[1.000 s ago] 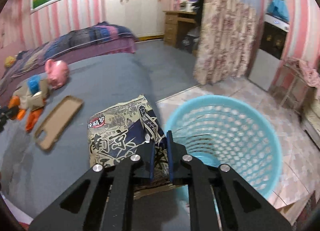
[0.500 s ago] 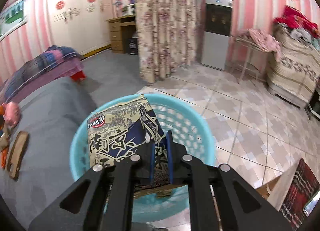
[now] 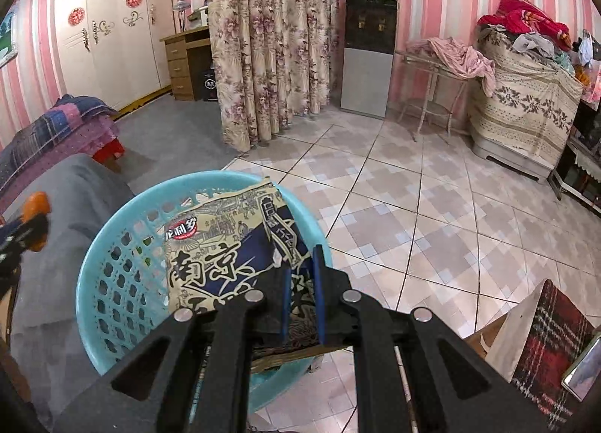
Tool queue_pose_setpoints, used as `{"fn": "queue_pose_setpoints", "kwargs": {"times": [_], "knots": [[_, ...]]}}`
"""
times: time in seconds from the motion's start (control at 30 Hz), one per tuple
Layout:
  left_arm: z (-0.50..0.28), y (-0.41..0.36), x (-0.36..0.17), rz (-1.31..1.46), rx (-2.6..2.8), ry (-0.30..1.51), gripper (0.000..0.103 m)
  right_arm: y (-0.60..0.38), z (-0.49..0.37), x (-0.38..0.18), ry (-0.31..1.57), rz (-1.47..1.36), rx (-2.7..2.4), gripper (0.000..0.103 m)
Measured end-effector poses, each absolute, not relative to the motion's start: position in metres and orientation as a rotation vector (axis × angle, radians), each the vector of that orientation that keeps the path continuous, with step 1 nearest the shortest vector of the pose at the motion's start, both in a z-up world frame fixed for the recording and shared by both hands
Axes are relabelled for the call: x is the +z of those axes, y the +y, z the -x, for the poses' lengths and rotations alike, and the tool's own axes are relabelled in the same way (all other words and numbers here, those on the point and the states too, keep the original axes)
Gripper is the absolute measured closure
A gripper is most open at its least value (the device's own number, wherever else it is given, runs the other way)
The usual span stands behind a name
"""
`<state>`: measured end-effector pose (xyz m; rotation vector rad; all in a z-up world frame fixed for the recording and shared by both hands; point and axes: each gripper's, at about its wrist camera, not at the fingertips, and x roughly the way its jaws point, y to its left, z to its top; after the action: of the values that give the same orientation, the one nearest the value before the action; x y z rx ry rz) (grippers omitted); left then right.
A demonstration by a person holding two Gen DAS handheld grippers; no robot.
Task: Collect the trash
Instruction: 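Drop the wrapper from the right tool into the basket while the left tool drops the orange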
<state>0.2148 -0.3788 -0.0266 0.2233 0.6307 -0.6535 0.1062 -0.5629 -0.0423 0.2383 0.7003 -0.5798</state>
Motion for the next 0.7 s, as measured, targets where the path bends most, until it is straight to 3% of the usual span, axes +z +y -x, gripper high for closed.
{"fn": "queue_pose_setpoints", "kwargs": {"times": [0.13, 0.23, 0.3, 0.4, 0.57, 0.7], "knots": [[-0.223, -0.399, -0.035, -0.244, -0.683, 0.652, 0.075, -0.565, -0.105, -0.048, 0.722, -0.231, -0.593, 0.092], [-0.225, -0.411, -0.04, -0.268, -0.698, 0.668, 0.066, -0.572, -0.102, -0.05, 0.719, -0.263, -0.6, 0.092], [-0.227, -0.413, -0.04, -0.288, -0.687, 0.658, 0.046, -0.573, -0.102, -0.051, 0.716, -0.273, -0.6, 0.092], [-0.229, -0.41, -0.035, -0.296, -0.656, 0.632, 0.027, -0.57, -0.105, -0.052, 0.724, -0.262, -0.591, 0.092], [-0.238, -0.389, -0.021, -0.289, -0.627, 0.612, 0.016, -0.56, -0.116, -0.056, 0.742, -0.246, -0.572, 0.091], [-0.245, -0.366, -0.014, -0.263, -0.589, 0.611, 0.014, -0.55, -0.125, -0.06, 0.755, -0.236, -0.562, 0.087]]}}
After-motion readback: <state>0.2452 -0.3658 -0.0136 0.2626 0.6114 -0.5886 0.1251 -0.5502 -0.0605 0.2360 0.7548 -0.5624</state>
